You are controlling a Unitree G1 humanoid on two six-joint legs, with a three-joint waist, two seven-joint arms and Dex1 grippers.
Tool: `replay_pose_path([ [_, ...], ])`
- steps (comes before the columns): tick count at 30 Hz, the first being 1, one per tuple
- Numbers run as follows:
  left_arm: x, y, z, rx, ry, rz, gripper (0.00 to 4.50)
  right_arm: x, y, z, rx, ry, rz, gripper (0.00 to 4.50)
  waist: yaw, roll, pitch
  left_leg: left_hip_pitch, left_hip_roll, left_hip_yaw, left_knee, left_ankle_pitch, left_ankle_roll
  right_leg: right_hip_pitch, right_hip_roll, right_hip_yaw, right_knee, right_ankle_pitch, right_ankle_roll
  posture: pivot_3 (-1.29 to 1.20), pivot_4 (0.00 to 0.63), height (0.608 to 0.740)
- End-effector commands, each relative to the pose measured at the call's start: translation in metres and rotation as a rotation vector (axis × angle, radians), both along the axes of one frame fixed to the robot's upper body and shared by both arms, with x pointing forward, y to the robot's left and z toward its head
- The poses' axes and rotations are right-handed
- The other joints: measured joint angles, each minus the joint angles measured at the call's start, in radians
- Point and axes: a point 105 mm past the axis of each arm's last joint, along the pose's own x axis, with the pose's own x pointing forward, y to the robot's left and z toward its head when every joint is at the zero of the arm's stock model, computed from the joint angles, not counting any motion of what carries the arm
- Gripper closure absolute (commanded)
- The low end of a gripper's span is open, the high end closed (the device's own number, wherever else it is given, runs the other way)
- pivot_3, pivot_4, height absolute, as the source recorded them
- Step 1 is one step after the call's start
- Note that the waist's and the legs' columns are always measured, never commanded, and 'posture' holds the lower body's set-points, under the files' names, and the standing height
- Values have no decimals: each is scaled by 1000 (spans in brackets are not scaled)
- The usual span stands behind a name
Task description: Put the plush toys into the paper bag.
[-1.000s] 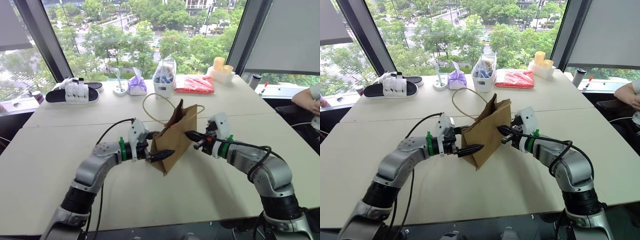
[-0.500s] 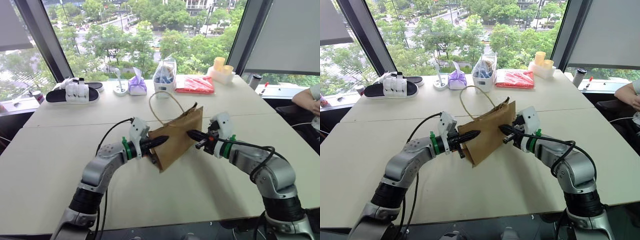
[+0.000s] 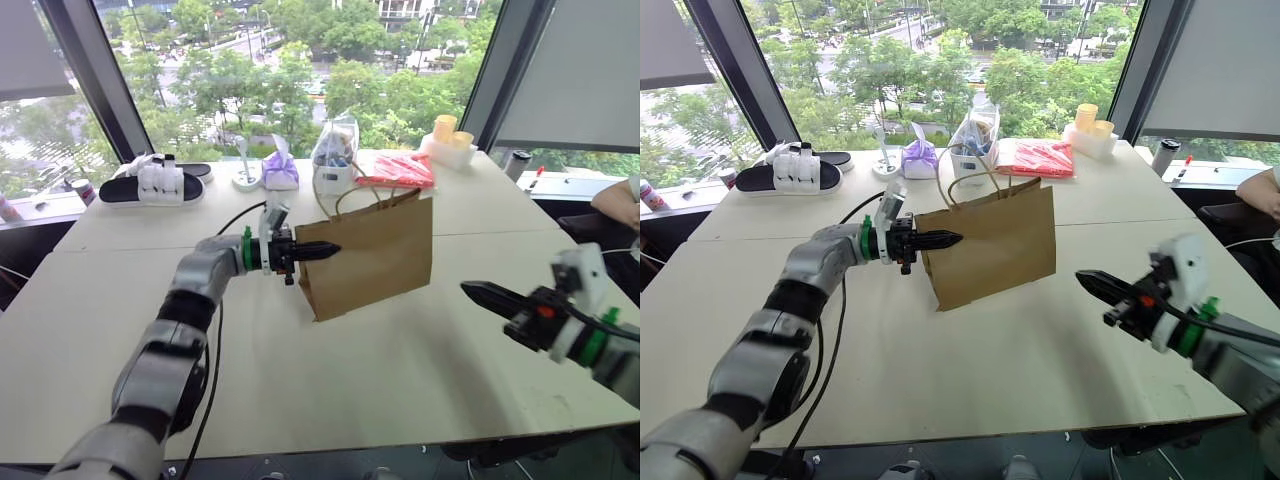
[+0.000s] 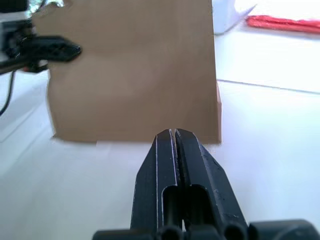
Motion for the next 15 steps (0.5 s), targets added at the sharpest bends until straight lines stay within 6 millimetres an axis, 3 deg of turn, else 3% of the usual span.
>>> replay_pose_path([
  [1,-5,-3,6,61,-14,-135,4479,-13,-4,12,-32,-58,-43,4500,-3,0,0,0,0,0,0,0,0,0,0,0,0,0,0,0,150,740],
  [7,-3,-21,8,118,-23,-166,4479,-21,-7,8,-40,-47,-81,4500,-2,-1,1,0,0,0,0,0,0,0,0,0,0,0,1,0,150,740],
  [10,-1,-22,0,191,-90,-168,3656,-23,-2,7,-39,-54,-89,4500,-5,-1,1,0,0,0,0,0,0,0,0,0,0,0,1,0,150,740],
  [15,1,-22,-9,207,-170,-146,1350,-22,0,5,-33,-52,-94,4500,-5,-2,1,0,0,-1,0,0,0,0,0,0,1,0,1,0,150,740],
])
